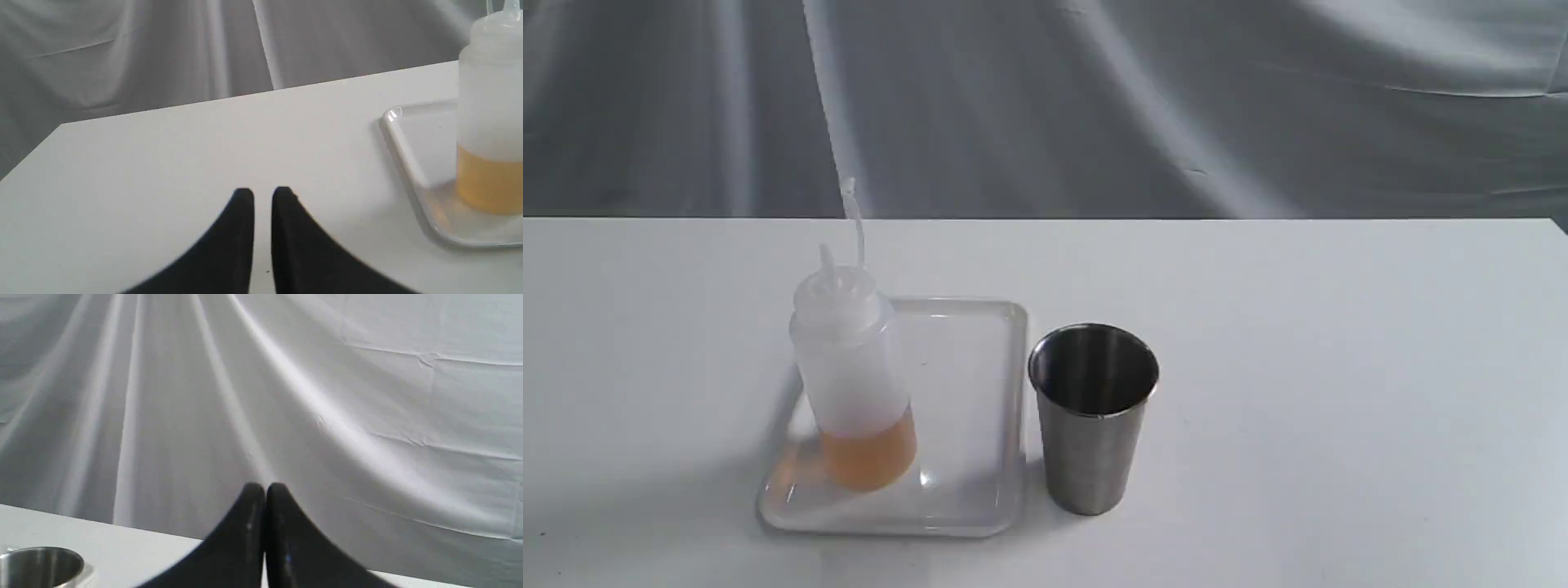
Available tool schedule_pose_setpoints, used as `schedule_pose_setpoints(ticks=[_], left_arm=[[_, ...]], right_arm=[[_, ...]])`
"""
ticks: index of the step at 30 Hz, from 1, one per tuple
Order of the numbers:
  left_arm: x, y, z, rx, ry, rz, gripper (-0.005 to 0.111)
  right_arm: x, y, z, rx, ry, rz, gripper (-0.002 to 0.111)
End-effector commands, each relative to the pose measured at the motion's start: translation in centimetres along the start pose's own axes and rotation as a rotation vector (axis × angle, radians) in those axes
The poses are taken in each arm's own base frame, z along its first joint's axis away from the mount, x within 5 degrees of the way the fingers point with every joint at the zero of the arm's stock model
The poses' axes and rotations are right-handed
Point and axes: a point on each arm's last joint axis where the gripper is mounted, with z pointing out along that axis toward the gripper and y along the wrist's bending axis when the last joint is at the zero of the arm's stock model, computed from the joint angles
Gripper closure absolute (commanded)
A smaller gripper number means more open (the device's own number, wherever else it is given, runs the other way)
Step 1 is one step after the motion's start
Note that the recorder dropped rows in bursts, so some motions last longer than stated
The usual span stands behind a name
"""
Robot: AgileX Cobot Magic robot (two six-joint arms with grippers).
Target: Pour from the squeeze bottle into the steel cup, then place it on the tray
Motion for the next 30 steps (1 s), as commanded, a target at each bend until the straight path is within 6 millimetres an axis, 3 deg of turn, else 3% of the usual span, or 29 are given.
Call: schedule_pose_setpoints(ticks=[1, 11, 30], left_arm=[[0.1, 0.0, 0.0, -0.001, -0.005, -0.002, 0.098], [0.1, 0.0, 0.0, -0.001, -0.005, -0.002, 0.098], [0.1, 0.0, 0.0, -0.001, -0.005, -0.002, 0.098]], right_arm=[[0.3, -0.2, -0.1, 0.04, 0.02, -0.033, 0.108], [2.7, 0.0, -0.9, 0.047, 0.296, -0.047, 0.108], [4.2, 0.4, -2.2, 0.063, 0.457, 0.014, 0.108]])
